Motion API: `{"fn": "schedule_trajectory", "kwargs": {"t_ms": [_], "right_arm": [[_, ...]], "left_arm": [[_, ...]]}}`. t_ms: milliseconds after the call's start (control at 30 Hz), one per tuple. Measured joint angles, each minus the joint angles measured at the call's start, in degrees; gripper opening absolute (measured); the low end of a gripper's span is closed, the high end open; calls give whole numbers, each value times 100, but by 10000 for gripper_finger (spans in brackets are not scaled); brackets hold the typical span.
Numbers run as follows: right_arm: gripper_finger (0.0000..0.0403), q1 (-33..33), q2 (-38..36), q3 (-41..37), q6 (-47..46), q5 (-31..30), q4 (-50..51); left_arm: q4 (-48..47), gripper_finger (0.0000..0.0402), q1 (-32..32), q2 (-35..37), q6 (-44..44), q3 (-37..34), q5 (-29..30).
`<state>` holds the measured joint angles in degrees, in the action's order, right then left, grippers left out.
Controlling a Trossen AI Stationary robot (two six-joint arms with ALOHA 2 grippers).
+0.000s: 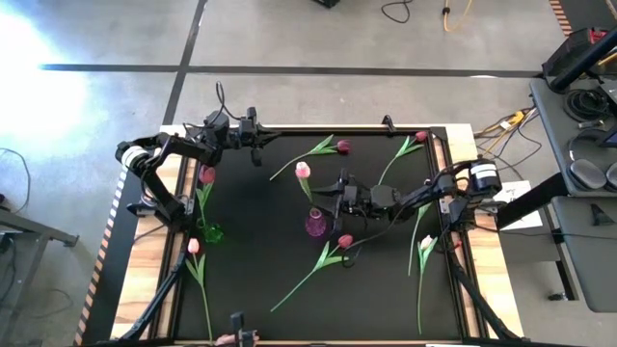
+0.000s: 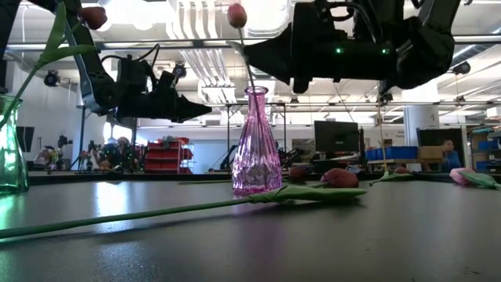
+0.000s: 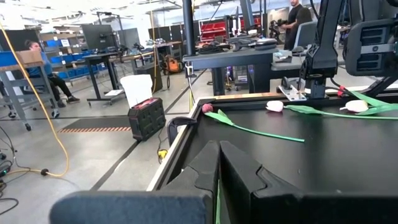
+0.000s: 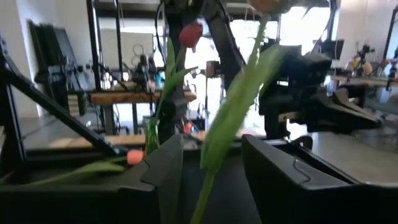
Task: Sort flowers into vase by color
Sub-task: Put the red tulip into the green vase
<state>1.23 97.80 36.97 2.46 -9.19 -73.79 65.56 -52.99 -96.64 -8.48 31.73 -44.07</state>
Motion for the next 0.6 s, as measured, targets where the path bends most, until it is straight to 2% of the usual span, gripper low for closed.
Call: {"fn": "schedule_trajectory", "kwargs": {"t_ms": [367, 600], "right_arm": [[180, 45, -1473, -2, 11, -20, 2377], [179, 166, -2680, -2, 17, -930, 4463]], "left_arm": [[0, 0, 0, 0, -1, -4, 0], [0, 0, 0, 0, 1, -4, -2]]}}
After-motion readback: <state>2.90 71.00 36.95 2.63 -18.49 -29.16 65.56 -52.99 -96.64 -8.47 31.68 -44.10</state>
